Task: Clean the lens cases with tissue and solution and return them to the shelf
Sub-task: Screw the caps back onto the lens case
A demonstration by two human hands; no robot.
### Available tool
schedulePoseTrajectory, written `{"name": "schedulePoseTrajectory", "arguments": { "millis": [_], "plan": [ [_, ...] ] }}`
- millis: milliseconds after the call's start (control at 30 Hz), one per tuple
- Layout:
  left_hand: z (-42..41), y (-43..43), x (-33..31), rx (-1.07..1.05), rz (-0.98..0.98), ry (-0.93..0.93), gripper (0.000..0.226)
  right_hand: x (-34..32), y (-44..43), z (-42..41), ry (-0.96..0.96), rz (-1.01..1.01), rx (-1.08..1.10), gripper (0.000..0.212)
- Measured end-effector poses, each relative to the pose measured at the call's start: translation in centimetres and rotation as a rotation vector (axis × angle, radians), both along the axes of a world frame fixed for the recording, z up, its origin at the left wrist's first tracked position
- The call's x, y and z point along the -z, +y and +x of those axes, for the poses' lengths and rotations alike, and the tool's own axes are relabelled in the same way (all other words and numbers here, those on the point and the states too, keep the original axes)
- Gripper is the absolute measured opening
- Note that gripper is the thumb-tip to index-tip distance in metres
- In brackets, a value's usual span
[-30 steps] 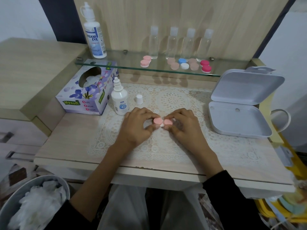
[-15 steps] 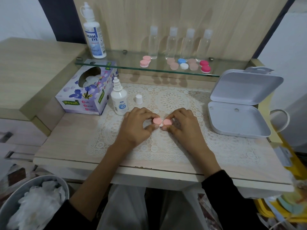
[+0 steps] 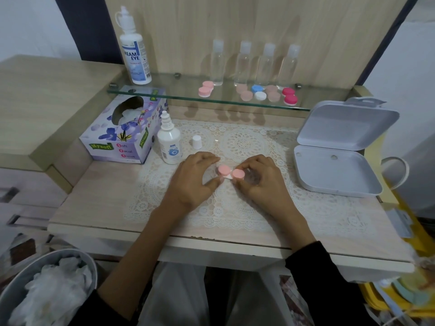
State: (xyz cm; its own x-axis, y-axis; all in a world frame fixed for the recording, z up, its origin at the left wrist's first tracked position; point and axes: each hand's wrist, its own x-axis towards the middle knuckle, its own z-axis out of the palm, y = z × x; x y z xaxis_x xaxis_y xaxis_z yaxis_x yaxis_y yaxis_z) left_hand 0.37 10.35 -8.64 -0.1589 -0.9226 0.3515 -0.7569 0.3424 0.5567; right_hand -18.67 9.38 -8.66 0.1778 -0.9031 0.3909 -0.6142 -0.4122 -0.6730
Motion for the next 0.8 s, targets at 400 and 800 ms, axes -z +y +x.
{"name": "schedulePoseTrajectory", "arguments": {
  "millis": [400,800],
  "plan": [
    [0.3,0.7,0.9,0.012,0.092,-0.130,0.069,-1.0,0.3,0.2,-0.279,0.158,0.081,0.016],
    [0.3,0.7,1.1,0.018,0.049,-0.154,0.079,-7.7,-4.7,1.8,-0.274,0.024,0.218,0.029]
  ]
}}
